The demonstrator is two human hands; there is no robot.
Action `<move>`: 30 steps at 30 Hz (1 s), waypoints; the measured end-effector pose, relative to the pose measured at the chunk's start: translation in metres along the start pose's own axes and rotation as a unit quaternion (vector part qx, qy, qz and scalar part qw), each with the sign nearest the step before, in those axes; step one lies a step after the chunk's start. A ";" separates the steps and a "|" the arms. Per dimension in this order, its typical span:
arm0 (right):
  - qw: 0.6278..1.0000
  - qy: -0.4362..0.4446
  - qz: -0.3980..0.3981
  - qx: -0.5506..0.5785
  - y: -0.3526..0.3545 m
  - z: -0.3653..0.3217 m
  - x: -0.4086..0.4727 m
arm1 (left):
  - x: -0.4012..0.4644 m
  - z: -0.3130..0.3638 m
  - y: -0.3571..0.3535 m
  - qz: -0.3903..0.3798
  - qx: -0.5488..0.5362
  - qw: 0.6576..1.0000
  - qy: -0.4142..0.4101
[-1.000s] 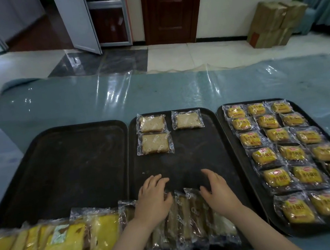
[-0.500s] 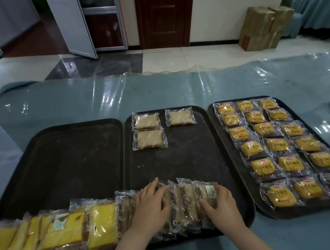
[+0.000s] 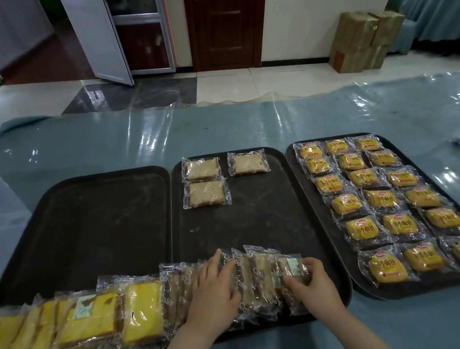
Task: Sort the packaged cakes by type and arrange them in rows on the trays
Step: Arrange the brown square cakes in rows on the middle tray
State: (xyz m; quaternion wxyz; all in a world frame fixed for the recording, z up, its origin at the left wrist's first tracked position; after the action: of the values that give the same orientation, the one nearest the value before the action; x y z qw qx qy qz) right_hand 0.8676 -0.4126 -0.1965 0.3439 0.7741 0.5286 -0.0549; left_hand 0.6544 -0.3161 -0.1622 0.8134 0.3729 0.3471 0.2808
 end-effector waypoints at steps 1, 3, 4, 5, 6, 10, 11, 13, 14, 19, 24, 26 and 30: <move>1.000 0.003 -0.004 0.008 0.001 -0.004 -0.001 | 0.000 0.001 0.000 0.000 -0.002 1.000 -0.003; 0.999 0.015 -0.017 0.024 0.001 -0.013 -0.005 | -0.001 0.002 0.000 0.000 -0.005 1.000 -0.009; 0.999 0.021 -0.026 0.036 0.001 -0.017 -0.008 | -0.001 0.002 0.000 0.000 -0.009 1.000 -0.012; 0.998 0.027 -0.036 0.049 0.001 -0.022 -0.009 | 0.000 0.003 0.001 0.002 -0.014 1.000 -0.017; 0.996 0.035 -0.048 0.063 0.000 -0.027 -0.011 | 0.000 0.003 0.001 0.005 -0.022 0.999 -0.023; 0.985 0.058 -0.125 0.104 -0.004 -0.043 -0.011 | 0.004 0.004 0.005 0.022 -0.058 0.997 -0.052; 0.981 0.068 -0.146 0.111 -0.005 -0.048 -0.012 | 0.004 0.005 0.007 0.022 -0.073 0.995 -0.060; 0.974 0.091 -0.175 0.112 -0.006 -0.056 -0.014 | 0.004 0.006 0.011 0.021 -0.104 0.992 -0.074; 0.972 0.095 -0.181 0.114 -0.006 -0.059 -0.015 | 0.005 0.006 0.012 0.020 -0.123 0.989 -0.081; 0.953 0.089 -0.246 0.155 -0.003 -0.073 -0.024 | 0.006 0.003 0.018 -0.007 -0.256 0.960 -0.113; 0.928 0.076 -0.297 0.209 -0.003 -0.084 -0.027 | 0.009 0.001 0.019 -0.025 -0.335 0.937 -0.093; 0.920 0.073 -0.309 0.231 -0.003 -0.085 -0.026 | 0.009 0.001 0.018 -0.028 -0.356 0.930 -0.087; 0.898 0.041 -0.335 0.281 -0.007 -0.081 -0.022 | 0.010 0.002 0.022 -0.016 -0.383 0.920 -0.080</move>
State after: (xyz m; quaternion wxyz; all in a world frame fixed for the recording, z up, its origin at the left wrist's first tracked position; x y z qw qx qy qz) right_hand 0.8292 -0.3810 -0.1290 0.0514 0.6170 0.7331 -0.2816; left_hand 0.6575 -0.2975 -0.1476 0.9234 0.0483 0.1528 0.3489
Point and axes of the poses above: each hand's wrist, its own x-axis towards the middle knuckle, its own y-axis out of the back of the hand, z = x × y, the point moved 3 cm from there along x, towards the middle knuckle, and after that the axes turned 11 degrees about -z, right-handed, at the moved point
